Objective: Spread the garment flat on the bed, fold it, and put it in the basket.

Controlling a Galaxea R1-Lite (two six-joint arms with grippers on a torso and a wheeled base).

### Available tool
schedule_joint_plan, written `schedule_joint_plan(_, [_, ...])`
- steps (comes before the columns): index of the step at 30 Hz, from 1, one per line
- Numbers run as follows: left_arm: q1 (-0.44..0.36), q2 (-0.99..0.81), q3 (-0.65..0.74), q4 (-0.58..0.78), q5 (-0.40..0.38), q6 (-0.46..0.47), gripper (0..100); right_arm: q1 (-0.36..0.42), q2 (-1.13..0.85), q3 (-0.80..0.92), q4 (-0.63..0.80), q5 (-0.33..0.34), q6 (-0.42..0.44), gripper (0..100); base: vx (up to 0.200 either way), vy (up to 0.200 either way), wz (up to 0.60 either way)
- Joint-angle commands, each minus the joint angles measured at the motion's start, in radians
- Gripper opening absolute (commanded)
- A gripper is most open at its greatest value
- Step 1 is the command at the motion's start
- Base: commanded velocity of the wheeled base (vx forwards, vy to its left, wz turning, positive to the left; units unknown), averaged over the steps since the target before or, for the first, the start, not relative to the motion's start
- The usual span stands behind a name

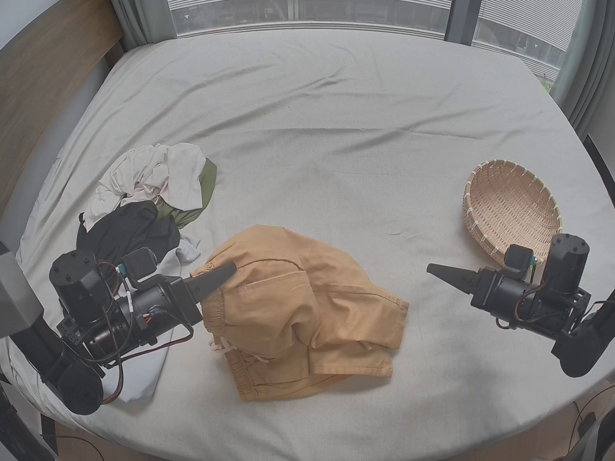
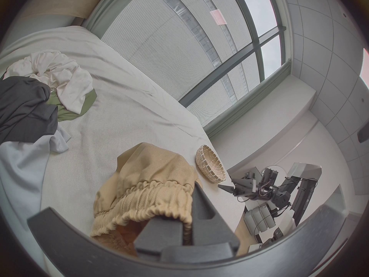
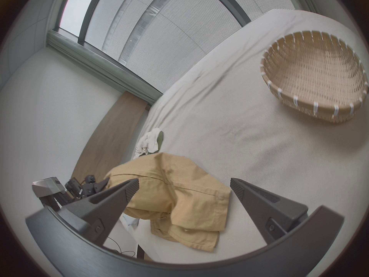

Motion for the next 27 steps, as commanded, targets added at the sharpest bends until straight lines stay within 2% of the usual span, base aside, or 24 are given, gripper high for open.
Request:
schedule_joint_plan(1, [0.005, 0.002, -0.001, 0.000, 0.000, -0.001, 0, 0.007, 0.186, 0.012, -0.083, -0.028, -0.005, 100, 0.000, 0.000, 0.00])
schedule_joint_plan(6, [0.007, 0.001, 0.001, 0.000, 0.000, -0.001, 0, 0.030, 0.324, 0.013, -0.243, -0.052, -0.010, 100, 0.000, 0.000, 0.00])
schedule_joint_plan(9, [0.007, 0.001, 0.002, 0.000, 0.000, -0.001, 0, 0.050, 0.382, 0.013, -0.286, -0.054, -0.010, 100, 0.000, 0.000, 0.00])
schedule_joint_plan(19, [0.008, 0.002, 0.002, 0.000, 0.000, -0.001, 0, 0.111, 0.425, -0.003, -0.292, -0.052, -0.007, 100, 0.000, 0.000, 0.00])
schedule_joint_plan(27, [0.018, -0.001, -0.007, 0.000, 0.016, -0.001, 0, 0.119, 0.423, -0.033, -0.292, -0.049, -0.007, 100, 0.000, 0.000, 0.00])
